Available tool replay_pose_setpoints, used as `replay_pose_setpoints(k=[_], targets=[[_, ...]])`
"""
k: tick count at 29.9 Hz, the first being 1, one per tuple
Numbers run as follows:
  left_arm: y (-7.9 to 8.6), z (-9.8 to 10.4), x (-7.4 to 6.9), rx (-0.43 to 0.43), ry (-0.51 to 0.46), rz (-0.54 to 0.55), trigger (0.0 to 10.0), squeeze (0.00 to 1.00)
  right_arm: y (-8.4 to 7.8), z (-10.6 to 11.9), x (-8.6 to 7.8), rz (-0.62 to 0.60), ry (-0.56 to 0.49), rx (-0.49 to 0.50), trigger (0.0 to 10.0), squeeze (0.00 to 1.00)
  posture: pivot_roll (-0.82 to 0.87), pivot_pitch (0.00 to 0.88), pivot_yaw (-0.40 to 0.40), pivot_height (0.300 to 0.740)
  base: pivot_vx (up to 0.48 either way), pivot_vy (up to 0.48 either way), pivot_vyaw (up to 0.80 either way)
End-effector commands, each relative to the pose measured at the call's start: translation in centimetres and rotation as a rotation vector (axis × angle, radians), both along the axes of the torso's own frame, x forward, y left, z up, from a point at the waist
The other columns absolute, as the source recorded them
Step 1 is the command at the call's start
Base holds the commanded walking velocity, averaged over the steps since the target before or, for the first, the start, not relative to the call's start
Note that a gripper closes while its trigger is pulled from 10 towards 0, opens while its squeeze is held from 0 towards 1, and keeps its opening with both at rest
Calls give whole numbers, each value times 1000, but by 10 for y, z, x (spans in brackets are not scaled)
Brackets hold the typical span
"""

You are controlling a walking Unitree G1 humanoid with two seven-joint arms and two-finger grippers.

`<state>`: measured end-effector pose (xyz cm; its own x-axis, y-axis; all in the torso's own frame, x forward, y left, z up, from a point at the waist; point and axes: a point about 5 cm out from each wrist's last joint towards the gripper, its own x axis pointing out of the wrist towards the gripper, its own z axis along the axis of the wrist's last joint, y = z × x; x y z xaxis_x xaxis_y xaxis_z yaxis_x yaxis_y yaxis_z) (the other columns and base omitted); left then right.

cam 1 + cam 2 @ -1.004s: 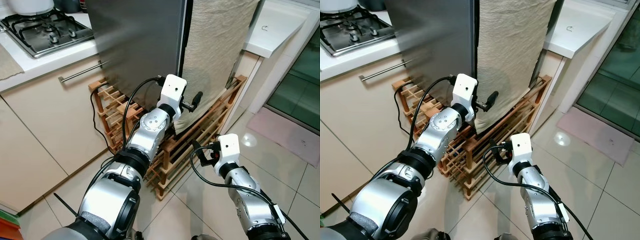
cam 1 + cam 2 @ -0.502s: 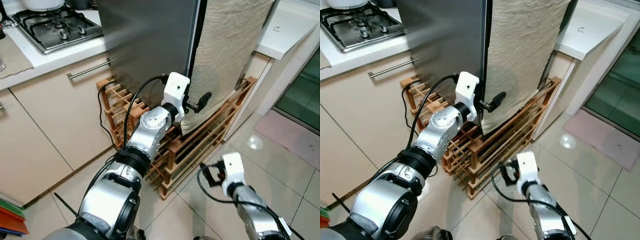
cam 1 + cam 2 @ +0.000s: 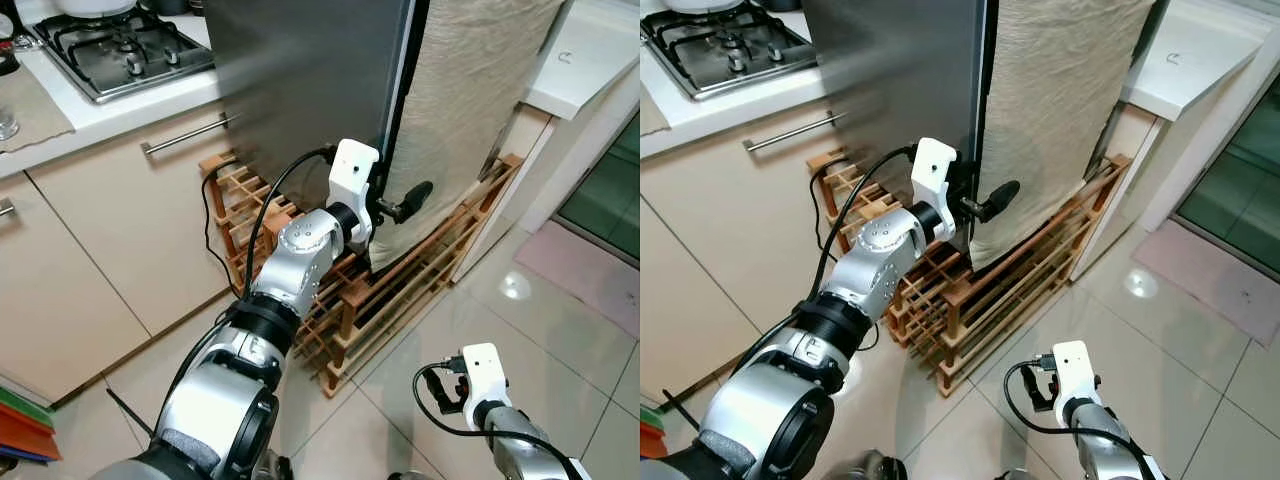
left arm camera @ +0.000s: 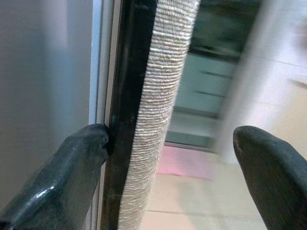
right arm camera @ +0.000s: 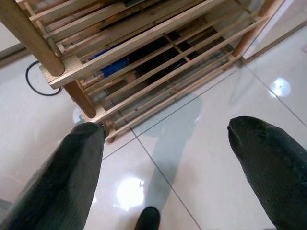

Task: Restocking fridge

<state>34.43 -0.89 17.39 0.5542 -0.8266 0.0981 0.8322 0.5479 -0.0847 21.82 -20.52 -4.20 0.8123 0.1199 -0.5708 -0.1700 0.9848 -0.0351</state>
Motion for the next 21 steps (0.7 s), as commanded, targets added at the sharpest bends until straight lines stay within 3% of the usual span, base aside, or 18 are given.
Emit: replay_pose_setpoints(k=[1, 8, 16, 18, 20, 21], targets=[[-60, 29, -38, -137, -67, -270, 10000, 0, -1, 3, 3, 11, -24, -6, 10000, 0, -94, 0, 17, 730, 0, 0, 0], [-59, 27, -46, -135, -61, -351, 10000, 0, 0, 3, 4, 22, -38, 2, 10000, 0, -90, 0, 16, 730, 0, 0, 0], [-36, 26, -30, -100, -62, -210, 10000, 0, 3, 5, 7, 80, -68, 21, 10000, 0, -92, 0, 8, 730, 0, 0, 0], [-25, 25, -24, -91, -64, -142, 10000, 0, 3, 6, 7, 94, -71, 21, 10000, 0, -89, 0, 7, 730, 0, 0, 0], [-6, 14, -14, -63, -52, -5, 10000, 0, 3, 7, 8, 88, -98, 21, 10000, 0, -85, 0, 6, 730, 0, 0, 0], [-6, 14, -14, -63, -52, -5, 10000, 0, 3, 7, 8, 88, -98, 21, 10000, 0, -85, 0, 6, 730, 0, 0, 0]])
